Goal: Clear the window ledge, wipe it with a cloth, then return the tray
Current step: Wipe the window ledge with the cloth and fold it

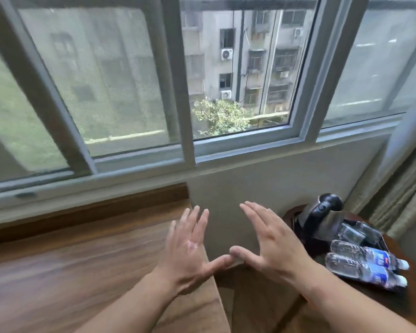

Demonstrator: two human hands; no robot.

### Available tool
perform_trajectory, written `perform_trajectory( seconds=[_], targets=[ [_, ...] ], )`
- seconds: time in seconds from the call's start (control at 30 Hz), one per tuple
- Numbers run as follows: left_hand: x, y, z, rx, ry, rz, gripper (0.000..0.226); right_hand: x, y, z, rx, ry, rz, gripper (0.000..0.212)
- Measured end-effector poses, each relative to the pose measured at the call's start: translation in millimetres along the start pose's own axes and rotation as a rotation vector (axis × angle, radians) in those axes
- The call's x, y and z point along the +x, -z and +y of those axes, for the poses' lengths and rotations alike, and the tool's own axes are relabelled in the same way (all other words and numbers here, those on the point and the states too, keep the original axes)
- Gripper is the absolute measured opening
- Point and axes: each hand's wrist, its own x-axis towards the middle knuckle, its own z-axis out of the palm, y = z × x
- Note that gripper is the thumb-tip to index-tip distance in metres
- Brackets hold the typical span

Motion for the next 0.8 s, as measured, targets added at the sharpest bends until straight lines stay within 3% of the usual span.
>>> perform_trajectory(
  seconds=[0.1,0.27,0.43,0.8],
  targets=[
    [-57.0,24.7,-69.5,0.007,0.045,-0.012,0.118,9.3,-30.0,-80.9,-0.004,0.050,-0.018,0.099],
    [-152.5,59.7,-169.1,0.039,0.119,-0.018,0.122,21.8,-83.5,-210.2,0.081,0.092,-0.090,0.102],
    [-220.1,86.7,-241.6,0.068,0.217,-0.033,0.119,30.6,-119.0,-304.1,0.130,0.144,-0.151,0.104],
    [-297.9,114.3,-370.5,0.052,0.458,-0.041,0.118,91.8,-201.7,-425.8,0.181,0.329,-0.274,0.099]
  ],
)
